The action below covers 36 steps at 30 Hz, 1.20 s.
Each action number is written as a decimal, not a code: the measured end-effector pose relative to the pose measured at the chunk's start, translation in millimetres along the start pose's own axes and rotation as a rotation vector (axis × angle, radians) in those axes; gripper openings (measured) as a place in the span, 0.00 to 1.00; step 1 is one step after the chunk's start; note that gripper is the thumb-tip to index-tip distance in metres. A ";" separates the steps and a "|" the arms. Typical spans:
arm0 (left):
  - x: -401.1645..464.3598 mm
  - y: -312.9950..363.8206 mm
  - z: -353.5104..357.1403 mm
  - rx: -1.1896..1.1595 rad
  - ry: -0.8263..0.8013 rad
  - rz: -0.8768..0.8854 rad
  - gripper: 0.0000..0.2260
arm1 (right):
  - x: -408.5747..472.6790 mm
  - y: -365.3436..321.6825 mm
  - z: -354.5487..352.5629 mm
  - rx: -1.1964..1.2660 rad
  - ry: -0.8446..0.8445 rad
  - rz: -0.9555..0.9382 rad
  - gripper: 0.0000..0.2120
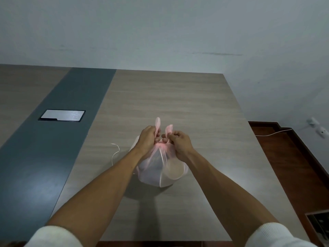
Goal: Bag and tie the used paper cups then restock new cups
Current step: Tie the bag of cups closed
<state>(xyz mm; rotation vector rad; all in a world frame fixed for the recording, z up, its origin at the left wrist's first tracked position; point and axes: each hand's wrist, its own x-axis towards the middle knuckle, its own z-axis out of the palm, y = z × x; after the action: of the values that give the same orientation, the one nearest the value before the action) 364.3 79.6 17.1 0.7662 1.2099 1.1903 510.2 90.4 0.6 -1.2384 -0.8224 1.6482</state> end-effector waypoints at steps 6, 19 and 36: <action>1.7 -4.3 -11.3 -0.081 -0.055 -0.136 0.20 | -1.2 -3.4 2.2 0.143 0.041 0.007 0.08; 2.4 0.1 -7.0 0.082 -0.087 -0.231 0.23 | -8.7 -8.6 9.9 -0.218 -0.233 -0.090 0.15; -29.6 -15.2 -7.1 0.590 -0.106 0.347 0.14 | -2.5 -9.6 7.5 -0.213 0.038 -0.135 0.10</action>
<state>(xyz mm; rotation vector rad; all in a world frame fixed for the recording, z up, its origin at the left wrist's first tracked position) 363.6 46.4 9.7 1.5095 1.3917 1.0492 505.7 91.8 12.1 -1.3248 -1.0552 1.4534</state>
